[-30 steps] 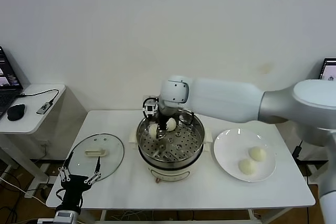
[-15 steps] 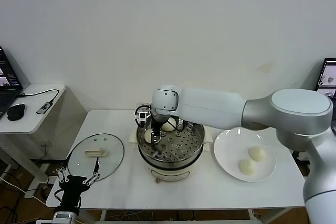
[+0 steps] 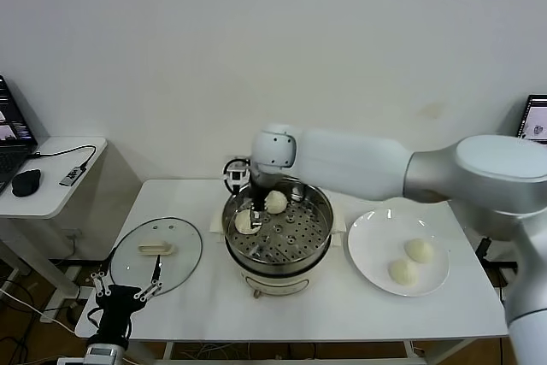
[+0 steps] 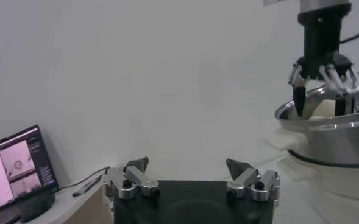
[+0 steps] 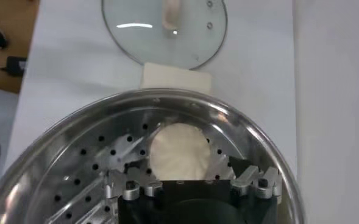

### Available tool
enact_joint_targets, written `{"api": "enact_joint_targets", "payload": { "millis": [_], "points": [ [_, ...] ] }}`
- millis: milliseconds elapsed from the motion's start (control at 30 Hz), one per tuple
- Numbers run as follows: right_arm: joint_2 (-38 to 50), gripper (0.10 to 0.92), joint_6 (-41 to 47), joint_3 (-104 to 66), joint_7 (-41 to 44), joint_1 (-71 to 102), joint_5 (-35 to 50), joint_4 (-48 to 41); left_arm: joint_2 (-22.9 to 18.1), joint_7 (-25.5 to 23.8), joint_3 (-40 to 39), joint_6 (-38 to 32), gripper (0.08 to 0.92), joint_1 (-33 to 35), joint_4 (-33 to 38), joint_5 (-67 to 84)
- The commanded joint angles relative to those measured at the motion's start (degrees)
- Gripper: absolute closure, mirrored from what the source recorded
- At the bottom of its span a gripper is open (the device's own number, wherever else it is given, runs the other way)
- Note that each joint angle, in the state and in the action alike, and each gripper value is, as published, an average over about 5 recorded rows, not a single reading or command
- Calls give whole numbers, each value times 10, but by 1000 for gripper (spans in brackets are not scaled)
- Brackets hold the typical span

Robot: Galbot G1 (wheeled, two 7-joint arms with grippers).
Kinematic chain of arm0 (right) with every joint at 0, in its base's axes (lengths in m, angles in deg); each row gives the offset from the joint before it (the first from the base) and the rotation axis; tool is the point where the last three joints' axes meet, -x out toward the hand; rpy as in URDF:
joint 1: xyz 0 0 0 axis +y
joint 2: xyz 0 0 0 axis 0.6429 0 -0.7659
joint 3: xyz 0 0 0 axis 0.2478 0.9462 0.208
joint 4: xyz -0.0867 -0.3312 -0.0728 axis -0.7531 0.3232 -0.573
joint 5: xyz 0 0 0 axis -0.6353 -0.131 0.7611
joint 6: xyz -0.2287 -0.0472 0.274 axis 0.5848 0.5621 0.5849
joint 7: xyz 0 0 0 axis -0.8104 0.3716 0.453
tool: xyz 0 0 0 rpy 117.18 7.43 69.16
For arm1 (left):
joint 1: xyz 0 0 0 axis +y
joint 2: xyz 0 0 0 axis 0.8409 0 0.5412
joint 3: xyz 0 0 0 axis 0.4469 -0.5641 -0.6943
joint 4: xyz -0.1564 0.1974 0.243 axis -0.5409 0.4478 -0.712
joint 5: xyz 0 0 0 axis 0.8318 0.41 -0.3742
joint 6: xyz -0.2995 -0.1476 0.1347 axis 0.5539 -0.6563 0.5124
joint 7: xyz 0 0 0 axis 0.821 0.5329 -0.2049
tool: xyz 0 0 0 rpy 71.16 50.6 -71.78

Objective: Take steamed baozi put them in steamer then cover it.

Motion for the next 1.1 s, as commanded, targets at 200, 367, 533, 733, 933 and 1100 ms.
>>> {"api": "enact_joint_targets", "payload": {
  "millis": [200,367,533,733,933,1100],
  "points": [
    [280,203,-121,28,157,-122,-121,176,6,0,-13,1,177,-1,-1,0],
    [385,203,-160,30,165,-100,-177,204,8,0,-18,1,177,-2,-4,-2],
    [457,203,-188,16,159,-50,-234,216,8,0,-21,1,177,-2,-9,-6],
    [495,203,-214,-49,145,58,-291,211,3,-1,-21,3,177,1,-6,-10],
    [506,203,-230,-150,126,190,-363,188,1,-1,-18,4,177,4,-8,-14],
    [502,203,-236,-214,122,278,-389,170,-1,-1,-15,4,177,9,-9,-17]
  ]
}}
